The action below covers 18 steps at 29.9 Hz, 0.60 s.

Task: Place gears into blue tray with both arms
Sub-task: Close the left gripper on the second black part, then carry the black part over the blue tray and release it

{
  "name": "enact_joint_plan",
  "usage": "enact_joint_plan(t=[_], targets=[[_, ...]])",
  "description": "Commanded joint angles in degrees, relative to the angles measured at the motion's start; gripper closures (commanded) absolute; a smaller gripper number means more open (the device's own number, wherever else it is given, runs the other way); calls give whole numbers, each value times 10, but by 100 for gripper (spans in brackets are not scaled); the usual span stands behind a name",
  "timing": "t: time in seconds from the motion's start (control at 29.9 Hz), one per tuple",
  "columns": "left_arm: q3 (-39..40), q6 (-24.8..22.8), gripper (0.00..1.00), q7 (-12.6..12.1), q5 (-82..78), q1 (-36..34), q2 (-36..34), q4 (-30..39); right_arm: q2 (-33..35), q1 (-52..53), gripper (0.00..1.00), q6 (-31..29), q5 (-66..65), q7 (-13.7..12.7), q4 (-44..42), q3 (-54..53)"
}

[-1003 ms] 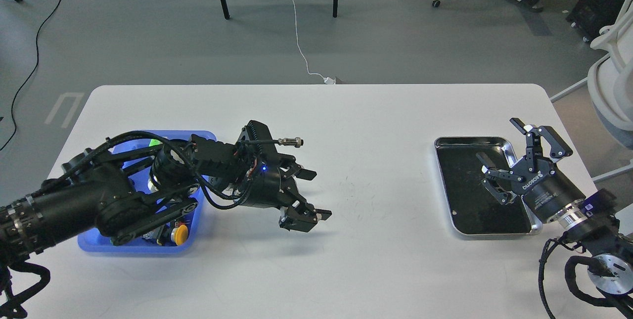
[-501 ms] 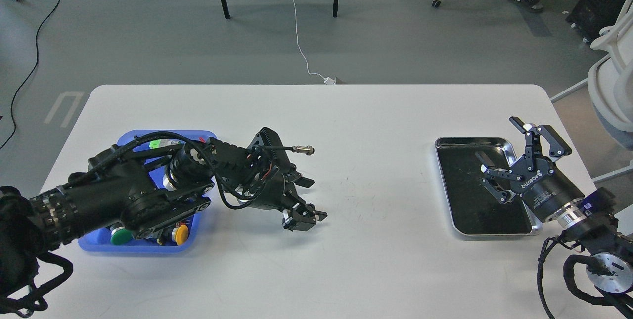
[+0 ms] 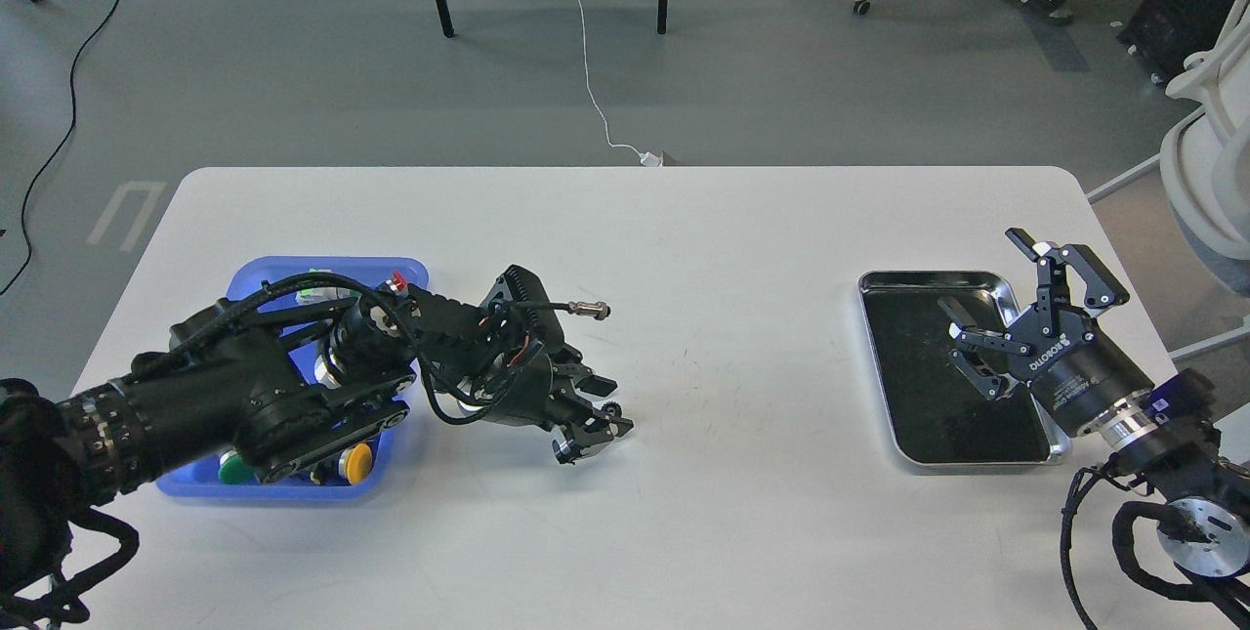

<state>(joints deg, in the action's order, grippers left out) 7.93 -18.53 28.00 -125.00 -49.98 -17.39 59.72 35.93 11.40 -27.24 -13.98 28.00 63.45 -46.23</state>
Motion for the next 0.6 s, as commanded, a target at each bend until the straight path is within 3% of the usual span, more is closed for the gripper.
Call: enact_joint_plan(t=[0.0,0.07,0.23,0.37,0.57], targets=[[1,0,50,0,0,3,0,-4,0,0,4,0,0,0,1,0],[0,0,53,0,0,3,0,-6,0,0,4,0,0,0,0,0],[0,0,74,0,0,4,0,-7,-1,0,4,0,0,0,0,0],[0,1,84,0,0,2,-2,-7,-1,2,4,0,0,0,0,0],[5,3,85,0,0,-6,-5,3,-2,1,4,0,0,0,0,0]])
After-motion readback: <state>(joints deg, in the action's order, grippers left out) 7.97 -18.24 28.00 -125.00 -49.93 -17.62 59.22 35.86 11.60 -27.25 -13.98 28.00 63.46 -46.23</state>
